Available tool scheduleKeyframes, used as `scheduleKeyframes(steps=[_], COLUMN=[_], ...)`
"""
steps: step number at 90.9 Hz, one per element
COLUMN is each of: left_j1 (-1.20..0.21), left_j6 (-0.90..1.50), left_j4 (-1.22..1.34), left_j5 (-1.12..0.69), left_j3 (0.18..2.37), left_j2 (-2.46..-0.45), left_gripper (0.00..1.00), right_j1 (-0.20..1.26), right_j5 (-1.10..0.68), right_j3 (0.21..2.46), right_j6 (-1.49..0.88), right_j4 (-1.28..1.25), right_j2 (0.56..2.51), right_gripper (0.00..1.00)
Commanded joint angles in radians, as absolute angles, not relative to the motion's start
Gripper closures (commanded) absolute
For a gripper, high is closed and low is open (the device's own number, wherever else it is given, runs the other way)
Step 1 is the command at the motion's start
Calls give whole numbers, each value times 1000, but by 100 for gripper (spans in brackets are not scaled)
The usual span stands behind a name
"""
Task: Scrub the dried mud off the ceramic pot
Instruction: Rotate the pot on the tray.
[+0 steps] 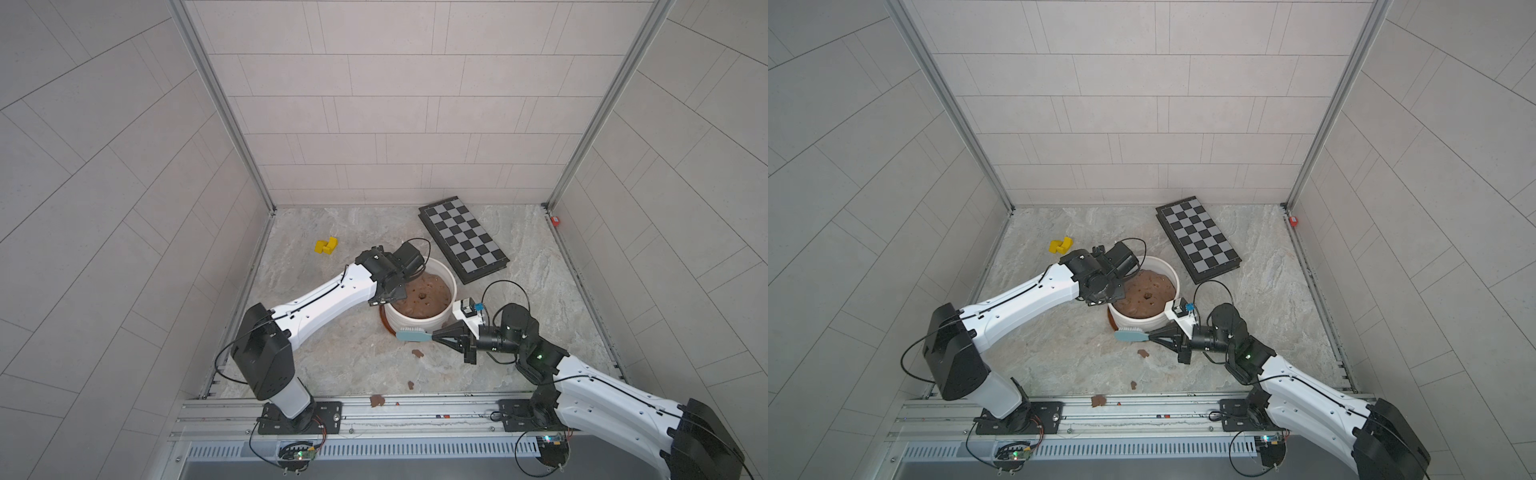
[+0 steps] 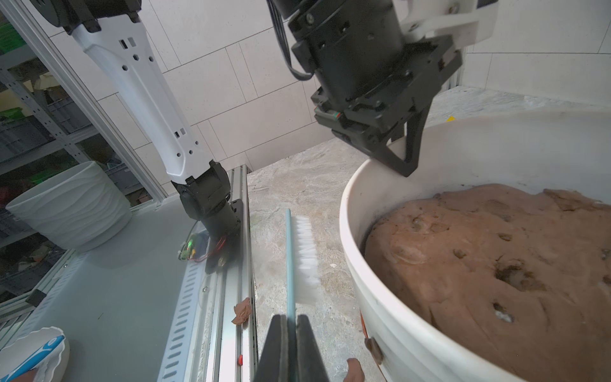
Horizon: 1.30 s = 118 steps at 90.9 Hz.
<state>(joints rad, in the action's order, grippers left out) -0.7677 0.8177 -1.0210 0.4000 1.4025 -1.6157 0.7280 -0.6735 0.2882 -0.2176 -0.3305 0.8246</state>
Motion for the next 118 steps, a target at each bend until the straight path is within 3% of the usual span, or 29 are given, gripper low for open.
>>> scheduleKeyframes(steps=[1, 35, 77, 118], left_j1=[-729, -680, -657, -635], left_j6=[587, 393, 325, 293], left_j4=[-931, -899, -881, -882], left_j5=[372, 333, 202, 148], left_j3=[1401, 1409, 1411, 1425], left_j2=[-1654, -1693, -1681, -1685], left_gripper=[93, 94, 94, 96], right_j1=[725, 733, 843, 976], right_j5=[-667, -521, -112, -90], right_j3=[295, 282, 320, 221], right_j6=[-211, -172, -74, -207], right_j4=[-371, -447, -309, -449], right_j2=[844, 928, 990, 1094], right_gripper=[100, 100, 100, 100])
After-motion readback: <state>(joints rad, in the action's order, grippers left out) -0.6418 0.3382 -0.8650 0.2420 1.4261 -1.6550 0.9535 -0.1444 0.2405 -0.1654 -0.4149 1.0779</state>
